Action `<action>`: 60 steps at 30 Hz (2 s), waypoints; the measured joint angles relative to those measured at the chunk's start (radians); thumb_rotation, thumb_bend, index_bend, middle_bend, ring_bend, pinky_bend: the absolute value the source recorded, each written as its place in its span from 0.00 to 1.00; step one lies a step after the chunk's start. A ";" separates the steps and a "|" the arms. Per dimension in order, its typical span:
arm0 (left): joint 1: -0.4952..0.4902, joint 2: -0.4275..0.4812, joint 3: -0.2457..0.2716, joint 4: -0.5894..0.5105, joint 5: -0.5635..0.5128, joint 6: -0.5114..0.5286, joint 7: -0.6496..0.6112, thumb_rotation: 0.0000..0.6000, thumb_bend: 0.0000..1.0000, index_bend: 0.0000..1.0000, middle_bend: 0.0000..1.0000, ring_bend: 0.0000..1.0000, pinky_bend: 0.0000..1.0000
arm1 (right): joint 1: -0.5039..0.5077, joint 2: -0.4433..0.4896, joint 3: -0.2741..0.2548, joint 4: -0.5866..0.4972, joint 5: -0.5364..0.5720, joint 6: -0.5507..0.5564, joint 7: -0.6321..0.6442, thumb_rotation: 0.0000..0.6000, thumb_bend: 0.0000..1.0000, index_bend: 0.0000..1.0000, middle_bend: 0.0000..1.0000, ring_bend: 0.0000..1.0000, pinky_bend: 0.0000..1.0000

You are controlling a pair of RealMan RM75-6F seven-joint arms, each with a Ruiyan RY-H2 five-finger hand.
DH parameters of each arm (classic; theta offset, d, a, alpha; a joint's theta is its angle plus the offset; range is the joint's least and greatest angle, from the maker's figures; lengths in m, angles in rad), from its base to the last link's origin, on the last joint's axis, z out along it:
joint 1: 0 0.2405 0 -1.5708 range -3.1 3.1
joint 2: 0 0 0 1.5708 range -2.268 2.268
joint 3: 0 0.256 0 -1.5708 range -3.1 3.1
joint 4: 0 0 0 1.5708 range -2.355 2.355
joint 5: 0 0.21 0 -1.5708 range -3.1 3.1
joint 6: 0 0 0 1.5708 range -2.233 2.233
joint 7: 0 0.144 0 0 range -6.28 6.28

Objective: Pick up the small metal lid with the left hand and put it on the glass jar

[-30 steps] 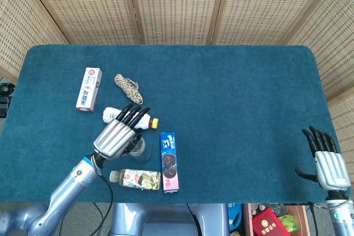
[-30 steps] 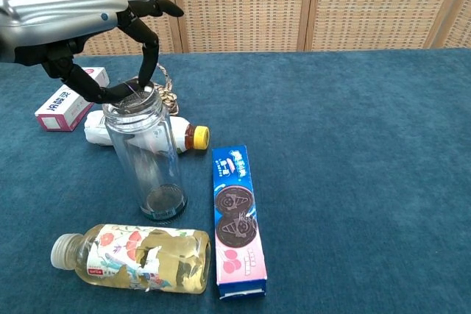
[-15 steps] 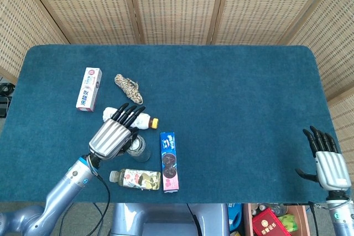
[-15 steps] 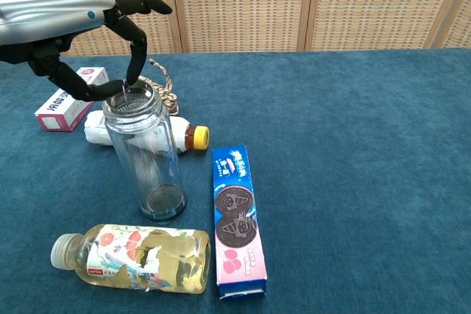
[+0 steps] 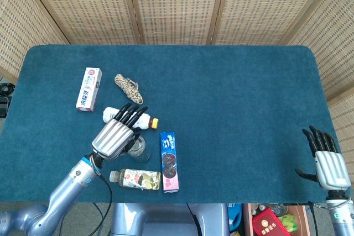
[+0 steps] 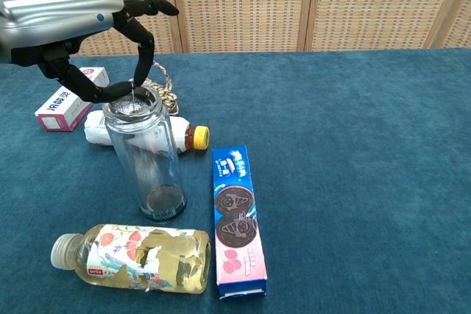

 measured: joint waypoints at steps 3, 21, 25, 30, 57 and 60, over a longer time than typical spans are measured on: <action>-0.002 0.007 0.002 -0.006 -0.009 -0.002 0.009 1.00 0.50 0.53 0.00 0.00 0.00 | 0.000 0.000 0.000 0.000 0.000 0.000 0.001 1.00 0.02 0.00 0.00 0.00 0.00; -0.010 0.018 0.009 -0.018 -0.052 0.011 0.045 1.00 0.45 0.27 0.00 0.00 0.00 | 0.000 -0.002 0.000 -0.002 0.001 0.000 -0.001 1.00 0.02 0.00 0.00 0.00 0.00; -0.012 0.013 0.009 -0.018 -0.055 0.019 0.051 1.00 0.41 0.26 0.00 0.00 0.00 | 0.000 -0.001 0.000 -0.001 0.001 -0.001 0.001 1.00 0.02 0.00 0.00 0.00 0.00; -0.010 0.014 0.006 -0.024 -0.047 0.032 0.045 1.00 0.40 0.25 0.00 0.00 0.00 | -0.001 -0.001 0.001 -0.001 0.002 -0.001 0.002 1.00 0.02 0.00 0.00 0.00 0.00; 0.304 0.125 0.168 0.090 0.250 0.323 -0.233 1.00 0.20 0.00 0.00 0.00 0.00 | -0.002 -0.030 0.001 0.019 -0.043 0.048 -0.026 1.00 0.02 0.00 0.00 0.00 0.00; 0.369 0.104 0.193 0.177 0.274 0.390 -0.240 1.00 0.20 0.00 0.00 0.00 0.00 | -0.003 -0.040 0.001 0.025 -0.055 0.061 -0.045 1.00 0.02 0.00 0.00 0.00 0.00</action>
